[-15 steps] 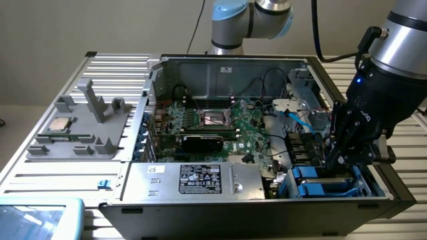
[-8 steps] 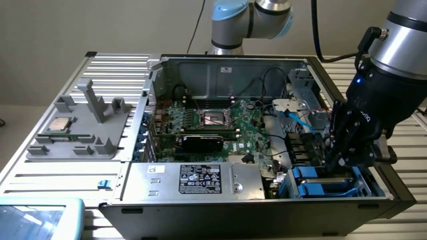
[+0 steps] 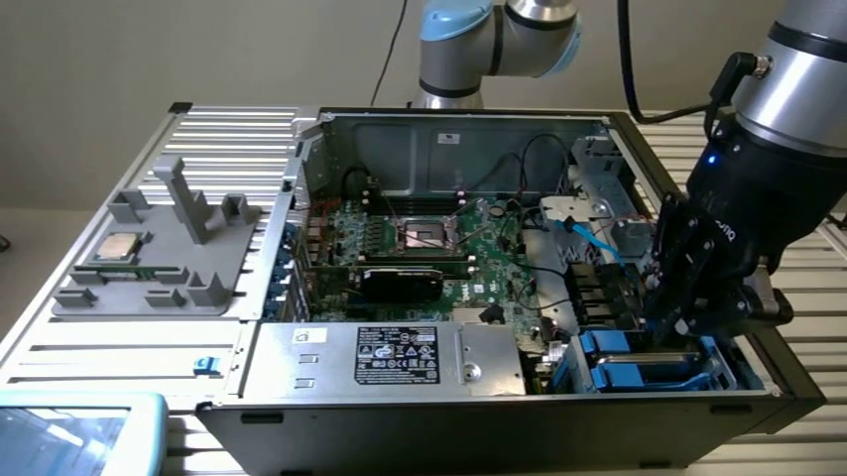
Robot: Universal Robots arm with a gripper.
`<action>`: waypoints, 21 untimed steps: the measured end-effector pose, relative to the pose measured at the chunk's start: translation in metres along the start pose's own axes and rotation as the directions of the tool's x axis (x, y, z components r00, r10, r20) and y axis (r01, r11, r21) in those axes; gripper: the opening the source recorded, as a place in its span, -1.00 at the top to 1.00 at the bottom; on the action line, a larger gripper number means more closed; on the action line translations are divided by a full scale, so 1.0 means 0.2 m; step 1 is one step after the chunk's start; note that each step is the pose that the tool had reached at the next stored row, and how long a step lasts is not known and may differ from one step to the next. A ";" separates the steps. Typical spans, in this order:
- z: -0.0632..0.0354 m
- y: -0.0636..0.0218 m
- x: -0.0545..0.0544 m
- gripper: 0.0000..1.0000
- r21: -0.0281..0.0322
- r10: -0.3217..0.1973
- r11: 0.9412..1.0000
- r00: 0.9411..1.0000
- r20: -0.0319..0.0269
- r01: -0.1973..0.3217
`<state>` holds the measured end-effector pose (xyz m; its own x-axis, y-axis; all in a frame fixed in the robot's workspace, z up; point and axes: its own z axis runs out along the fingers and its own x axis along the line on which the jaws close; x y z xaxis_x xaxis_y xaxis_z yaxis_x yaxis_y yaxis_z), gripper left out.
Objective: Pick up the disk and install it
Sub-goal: 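Insert the second disk wire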
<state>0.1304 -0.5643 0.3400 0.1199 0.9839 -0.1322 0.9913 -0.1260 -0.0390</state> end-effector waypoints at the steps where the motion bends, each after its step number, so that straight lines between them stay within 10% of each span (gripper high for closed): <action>1: -0.008 0.000 0.00 0.27 0.000 0.000 1.000 1.000 0.000 0.000; 8: -0.152 -0.006 -0.02 0.27 0.000 0.000 1.000 1.000 0.004 0.000; 21: -0.153 -0.006 -0.02 0.27 0.000 0.000 1.000 1.000 0.004 0.000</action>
<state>0.1304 -0.5643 0.3709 0.1199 0.9834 -0.1359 0.9913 -0.1262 -0.0386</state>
